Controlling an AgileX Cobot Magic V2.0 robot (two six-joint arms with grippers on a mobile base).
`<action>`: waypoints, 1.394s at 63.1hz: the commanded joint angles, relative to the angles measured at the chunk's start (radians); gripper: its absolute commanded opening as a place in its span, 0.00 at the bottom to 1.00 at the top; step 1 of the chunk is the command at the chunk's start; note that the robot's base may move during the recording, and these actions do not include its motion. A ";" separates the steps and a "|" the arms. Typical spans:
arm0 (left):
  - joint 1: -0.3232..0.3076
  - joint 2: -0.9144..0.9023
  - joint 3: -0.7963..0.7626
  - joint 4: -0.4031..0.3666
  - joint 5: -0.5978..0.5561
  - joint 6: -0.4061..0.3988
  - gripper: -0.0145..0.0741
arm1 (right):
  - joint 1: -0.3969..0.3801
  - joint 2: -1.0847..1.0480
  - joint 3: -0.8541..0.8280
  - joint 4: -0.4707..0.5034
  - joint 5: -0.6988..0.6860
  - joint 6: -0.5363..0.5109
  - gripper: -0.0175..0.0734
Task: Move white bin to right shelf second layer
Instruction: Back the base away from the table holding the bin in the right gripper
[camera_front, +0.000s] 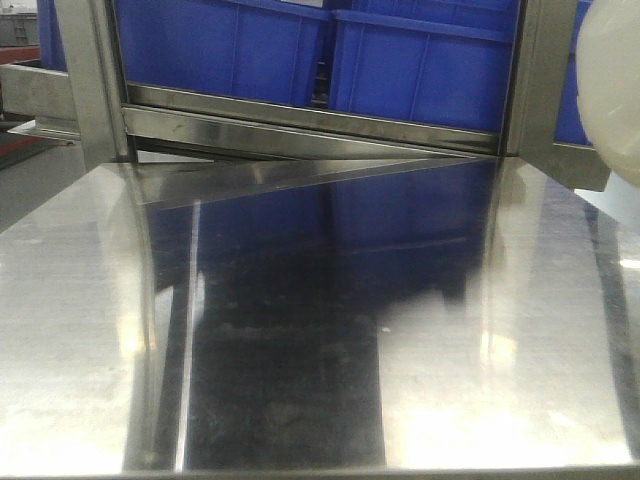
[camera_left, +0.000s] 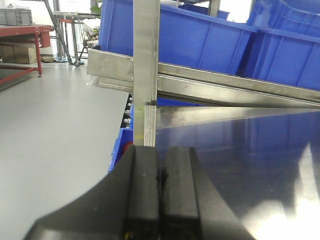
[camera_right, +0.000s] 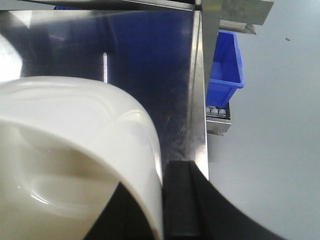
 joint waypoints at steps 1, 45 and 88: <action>-0.006 -0.003 0.037 -0.001 -0.080 -0.007 0.26 | -0.008 -0.003 -0.029 -0.006 -0.098 0.003 0.24; -0.006 -0.003 0.037 -0.001 -0.080 -0.007 0.26 | -0.008 -0.001 -0.029 -0.006 -0.085 0.002 0.24; -0.006 -0.003 0.037 -0.001 -0.080 -0.007 0.26 | -0.008 -0.001 -0.029 -0.006 -0.084 0.002 0.24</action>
